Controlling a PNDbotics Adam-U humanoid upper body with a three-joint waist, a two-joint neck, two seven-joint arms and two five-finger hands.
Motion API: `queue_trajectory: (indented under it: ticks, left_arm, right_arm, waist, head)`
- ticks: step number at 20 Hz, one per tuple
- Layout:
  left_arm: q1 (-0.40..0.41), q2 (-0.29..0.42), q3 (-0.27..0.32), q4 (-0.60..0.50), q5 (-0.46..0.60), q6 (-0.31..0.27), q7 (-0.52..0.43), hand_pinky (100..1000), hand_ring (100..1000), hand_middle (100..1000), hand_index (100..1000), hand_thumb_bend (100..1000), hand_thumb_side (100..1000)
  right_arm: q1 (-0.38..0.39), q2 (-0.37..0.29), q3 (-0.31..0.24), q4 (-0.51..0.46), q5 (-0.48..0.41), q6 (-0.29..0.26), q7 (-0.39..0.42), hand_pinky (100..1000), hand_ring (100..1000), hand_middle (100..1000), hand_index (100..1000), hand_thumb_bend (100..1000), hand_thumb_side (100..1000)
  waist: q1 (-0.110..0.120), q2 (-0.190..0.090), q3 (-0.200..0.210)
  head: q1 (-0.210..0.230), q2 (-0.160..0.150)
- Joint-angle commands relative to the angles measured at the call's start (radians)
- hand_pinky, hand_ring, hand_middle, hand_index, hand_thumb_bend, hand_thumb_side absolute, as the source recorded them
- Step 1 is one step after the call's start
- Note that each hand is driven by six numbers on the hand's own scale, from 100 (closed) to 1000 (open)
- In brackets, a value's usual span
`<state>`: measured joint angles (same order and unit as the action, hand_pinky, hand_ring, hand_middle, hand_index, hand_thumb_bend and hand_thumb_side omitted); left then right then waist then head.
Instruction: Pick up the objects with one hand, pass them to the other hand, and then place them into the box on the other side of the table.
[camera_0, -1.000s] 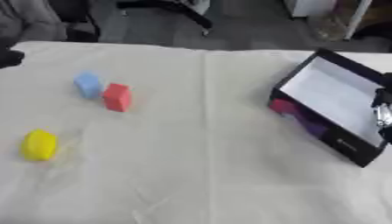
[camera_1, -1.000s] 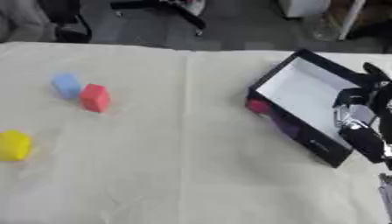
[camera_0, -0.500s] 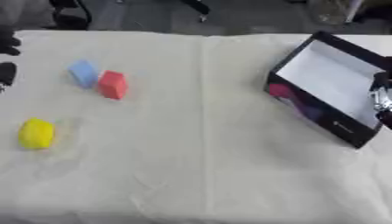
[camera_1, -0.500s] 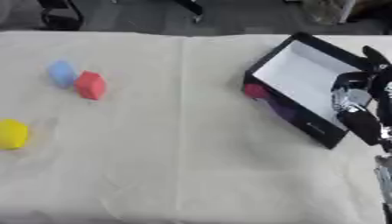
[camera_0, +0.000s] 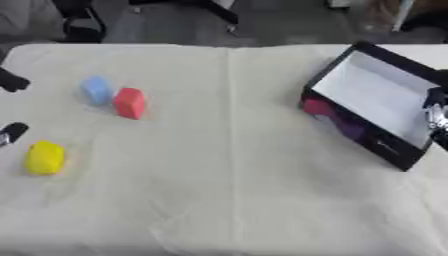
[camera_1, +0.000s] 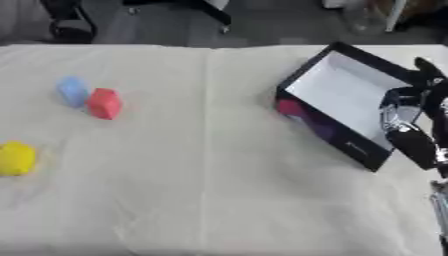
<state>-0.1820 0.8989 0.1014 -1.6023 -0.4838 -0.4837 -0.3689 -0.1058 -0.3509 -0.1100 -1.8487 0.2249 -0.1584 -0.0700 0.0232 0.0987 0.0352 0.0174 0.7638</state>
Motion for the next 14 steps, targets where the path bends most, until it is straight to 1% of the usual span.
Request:
queue_trajectory:
  ticks: [1,4,7,14]
  left_arm:
    - [-0.016,0.057,-0.012,0.047,-0.091,-0.01,-0.008,804,706,696,853,322,418]
    - [-0.015,0.056,-0.033,0.084,-0.167,-0.014,-0.04,799,703,689,845,335,404]
    - [-0.022,0.05,-0.046,0.114,-0.217,-0.014,-0.061,796,701,685,841,351,400]
    - [-0.062,0.019,-0.081,0.19,-0.302,-0.009,-0.061,781,694,684,842,366,389]
  right_arm:
    - [-0.008,-0.026,-0.005,-0.009,0.003,-0.001,0.003,694,711,792,953,100,384]
    - [-0.009,-0.026,-0.004,-0.009,0.002,-0.002,0.004,694,711,791,953,100,384]
    - [-0.009,-0.026,-0.004,-0.009,0.001,-0.002,0.005,694,711,791,954,100,385]
    - [-0.01,-0.025,-0.002,-0.009,-0.002,-0.003,0.007,694,711,791,955,100,385]
  waist:
    - [0.002,-0.012,-0.002]
    - [0.002,-0.011,-0.005]
    - [0.002,-0.009,-0.008]
    - [-0.001,-0.007,-0.012]
  head:
    - [0.004,-0.007]
    - [0.007,-0.008]
    - [0.011,-0.011]
    - [0.017,-0.015]
